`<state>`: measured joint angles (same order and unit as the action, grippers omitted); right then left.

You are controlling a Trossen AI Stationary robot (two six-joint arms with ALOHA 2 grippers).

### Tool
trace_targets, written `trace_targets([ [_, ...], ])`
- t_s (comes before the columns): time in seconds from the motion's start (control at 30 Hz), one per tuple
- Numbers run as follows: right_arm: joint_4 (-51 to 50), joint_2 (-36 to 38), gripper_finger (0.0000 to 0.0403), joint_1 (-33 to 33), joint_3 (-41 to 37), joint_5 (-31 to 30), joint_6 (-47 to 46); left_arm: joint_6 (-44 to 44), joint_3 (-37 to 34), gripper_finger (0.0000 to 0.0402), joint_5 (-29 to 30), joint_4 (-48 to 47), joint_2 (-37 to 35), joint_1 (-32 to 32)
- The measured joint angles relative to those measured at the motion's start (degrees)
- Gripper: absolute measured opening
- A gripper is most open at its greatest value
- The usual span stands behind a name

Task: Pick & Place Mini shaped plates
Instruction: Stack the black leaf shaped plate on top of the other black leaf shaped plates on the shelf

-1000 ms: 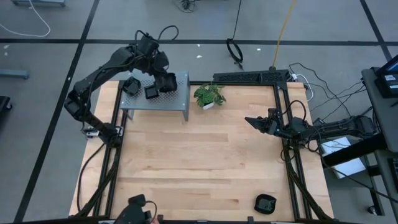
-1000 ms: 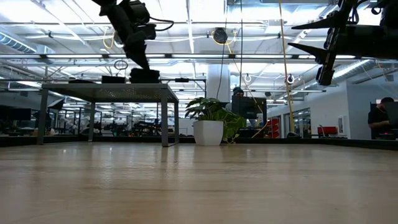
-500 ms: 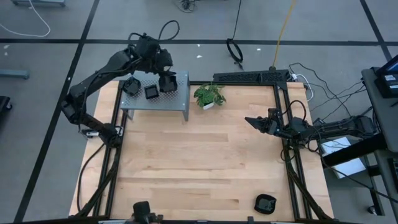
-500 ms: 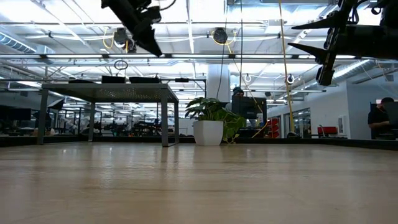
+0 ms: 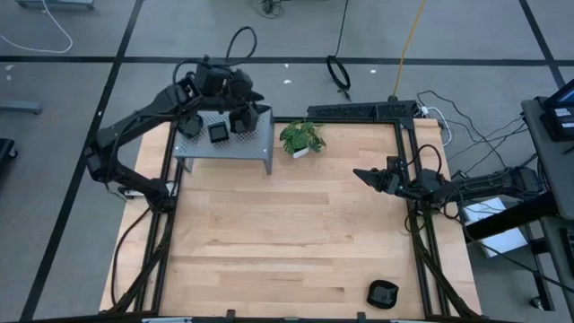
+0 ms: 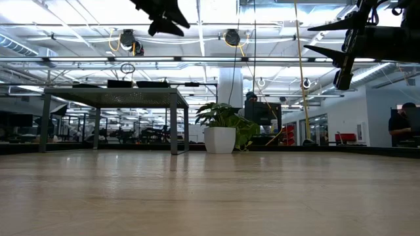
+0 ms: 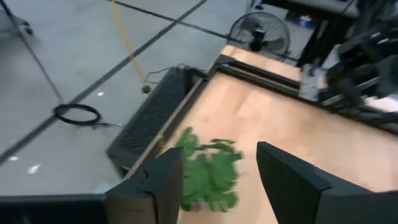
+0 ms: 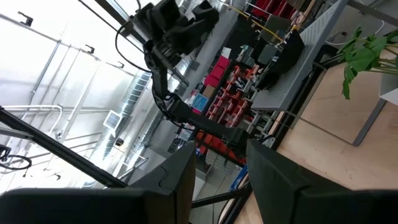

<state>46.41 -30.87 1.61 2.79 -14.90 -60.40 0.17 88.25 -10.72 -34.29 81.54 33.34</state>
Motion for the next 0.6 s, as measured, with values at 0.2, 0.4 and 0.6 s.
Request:
trace_targets([
  [0.2, 0.0, -0.02, 0.013, 0.02, 0.0, 0.0, 0.0, -8.91, 0.0, 0.0187, 0.0, 0.04, 0.04, -5.11],
  [0.4, 0.0, -0.02, 0.013, 0.0, 0.02, 0.0, 0.0, -17.69, 0.0, 0.0185, 0.05, 2.3, 0.04, -11.85],
  [0.6, 0.0, -0.01, 0.013, 0.01, 0.01, 0.0, 0.0, -23.3, 0.0, 0.0186, 0.22, 11.38, 0.08, -20.42],
])
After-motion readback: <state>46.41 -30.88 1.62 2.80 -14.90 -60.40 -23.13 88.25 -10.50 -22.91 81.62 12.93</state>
